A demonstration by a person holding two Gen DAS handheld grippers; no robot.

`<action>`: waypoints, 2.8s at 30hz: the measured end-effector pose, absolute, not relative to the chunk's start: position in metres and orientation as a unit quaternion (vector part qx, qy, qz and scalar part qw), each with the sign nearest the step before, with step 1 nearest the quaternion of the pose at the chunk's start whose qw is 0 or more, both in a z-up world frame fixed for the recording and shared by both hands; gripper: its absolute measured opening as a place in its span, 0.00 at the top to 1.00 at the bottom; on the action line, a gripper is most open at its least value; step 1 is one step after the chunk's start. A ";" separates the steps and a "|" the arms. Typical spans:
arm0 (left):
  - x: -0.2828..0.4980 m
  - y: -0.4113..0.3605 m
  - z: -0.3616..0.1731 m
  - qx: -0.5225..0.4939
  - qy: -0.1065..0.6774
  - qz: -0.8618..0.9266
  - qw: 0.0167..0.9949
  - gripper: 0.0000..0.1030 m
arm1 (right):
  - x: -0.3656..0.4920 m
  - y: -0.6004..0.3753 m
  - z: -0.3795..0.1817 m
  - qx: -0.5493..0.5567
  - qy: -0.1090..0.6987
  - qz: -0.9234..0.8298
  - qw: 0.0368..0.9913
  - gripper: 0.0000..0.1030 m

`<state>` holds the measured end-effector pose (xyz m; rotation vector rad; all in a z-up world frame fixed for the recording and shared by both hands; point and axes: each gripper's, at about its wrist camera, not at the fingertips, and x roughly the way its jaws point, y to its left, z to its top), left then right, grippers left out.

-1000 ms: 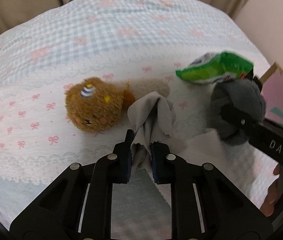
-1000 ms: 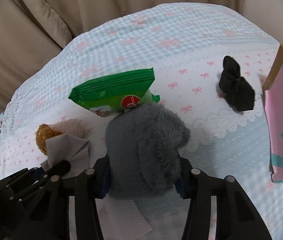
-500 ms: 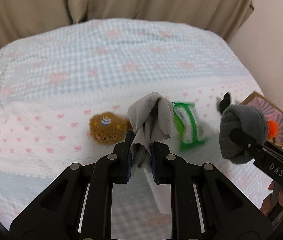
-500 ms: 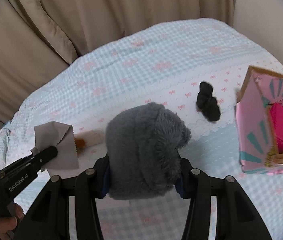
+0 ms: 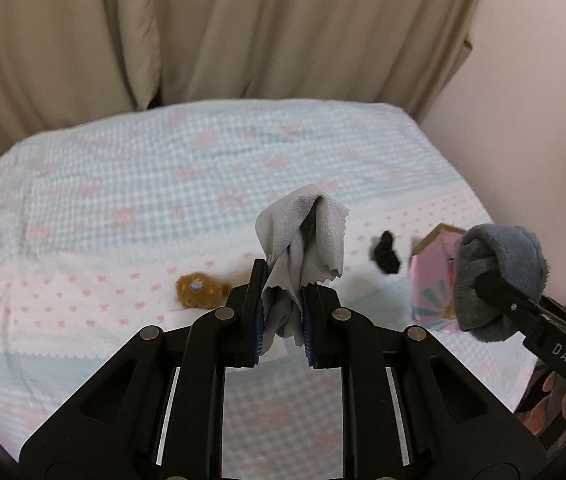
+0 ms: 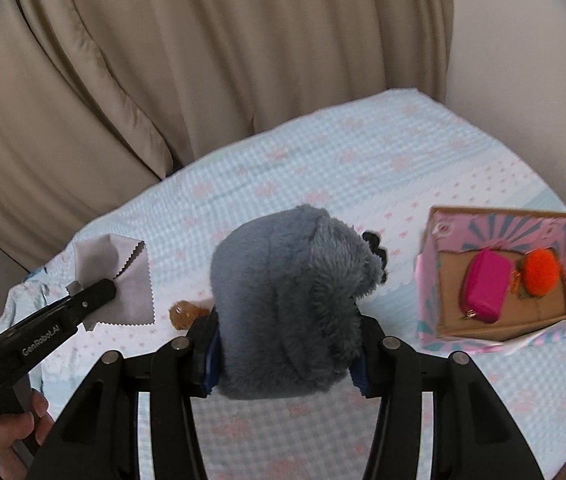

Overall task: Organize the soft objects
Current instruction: 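Lift the grey cloth and grey sock and carry them over the box, then release the grey cloth and grey sock into the box from both tools, then withdraw both tools and move toward the white wipe and green packet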

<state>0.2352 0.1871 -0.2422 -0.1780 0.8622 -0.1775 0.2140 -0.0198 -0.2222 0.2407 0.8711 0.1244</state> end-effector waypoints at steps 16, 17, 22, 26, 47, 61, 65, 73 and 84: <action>0.232 0.040 -0.162 -0.038 0.396 -0.196 0.896 0.87 | 0.166 -0.141 -0.144 0.135 0.374 -0.026 0.917 0.55; 0.234 0.023 -0.163 -0.034 0.398 -0.204 0.894 0.87 | 0.165 -0.152 -0.143 0.133 0.375 -0.033 0.917 0.55; 0.241 -0.038 -0.176 -0.020 0.418 -0.224 0.880 0.87 | 0.162 -0.211 -0.148 0.133 0.391 -0.057 0.909 0.55; 0.250 -0.092 -0.197 -0.012 0.443 -0.231 0.866 0.87 | 0.168 -0.260 -0.164 0.138 0.412 -0.073 0.898 0.55; 0.302 -0.280 -0.345 0.042 0.573 -0.191 0.796 0.87 | 0.265 -0.413 -0.300 0.132 0.541 -0.023 0.830 0.55; 0.296 -0.287 -0.375 0.103 0.604 -0.167 0.773 0.00 | 0.289 -0.423 -0.329 0.167 0.545 0.015 0.822 0.01; 0.298 -0.282 -0.371 0.094 0.605 -0.162 0.774 0.00 | 0.289 -0.422 -0.327 0.164 0.541 0.017 0.824 0.01; 0.299 -0.268 -0.355 0.076 0.605 -0.163 0.775 0.00 | 0.285 -0.417 -0.318 0.156 0.538 0.011 0.829 0.01; 0.286 -0.236 -0.291 0.057 0.567 -0.171 0.803 0.00 | 0.263 -0.403 -0.260 0.145 0.509 -0.008 0.848 0.01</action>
